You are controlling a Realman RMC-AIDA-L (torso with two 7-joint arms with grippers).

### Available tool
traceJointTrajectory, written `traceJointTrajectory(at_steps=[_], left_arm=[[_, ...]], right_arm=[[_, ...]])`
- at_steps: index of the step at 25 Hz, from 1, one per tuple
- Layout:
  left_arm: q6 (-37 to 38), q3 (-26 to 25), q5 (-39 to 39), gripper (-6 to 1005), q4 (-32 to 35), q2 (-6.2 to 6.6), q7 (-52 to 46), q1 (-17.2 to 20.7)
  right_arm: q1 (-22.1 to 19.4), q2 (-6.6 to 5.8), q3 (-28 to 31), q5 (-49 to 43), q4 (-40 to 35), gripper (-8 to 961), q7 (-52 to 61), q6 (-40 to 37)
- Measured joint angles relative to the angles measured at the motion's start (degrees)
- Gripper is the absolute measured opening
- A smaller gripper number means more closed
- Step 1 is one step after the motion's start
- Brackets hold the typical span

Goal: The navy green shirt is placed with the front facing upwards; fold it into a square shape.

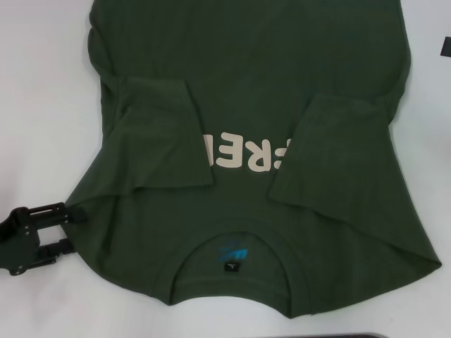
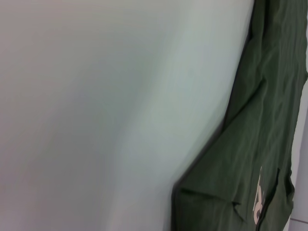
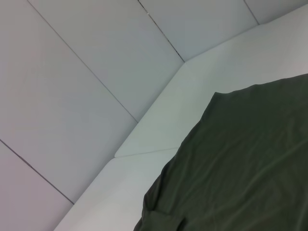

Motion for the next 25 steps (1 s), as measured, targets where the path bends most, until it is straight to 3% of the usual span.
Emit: traceJointTrajectory(at_steps=[25], left_arm=[[1.51, 1.11, -0.63, 531, -0.61, -0.57, 3.12, -2.71]], right_arm=[[-0.28, -0.03, 1.39, 0.69, 0.14, 717, 0.00, -0.54]])
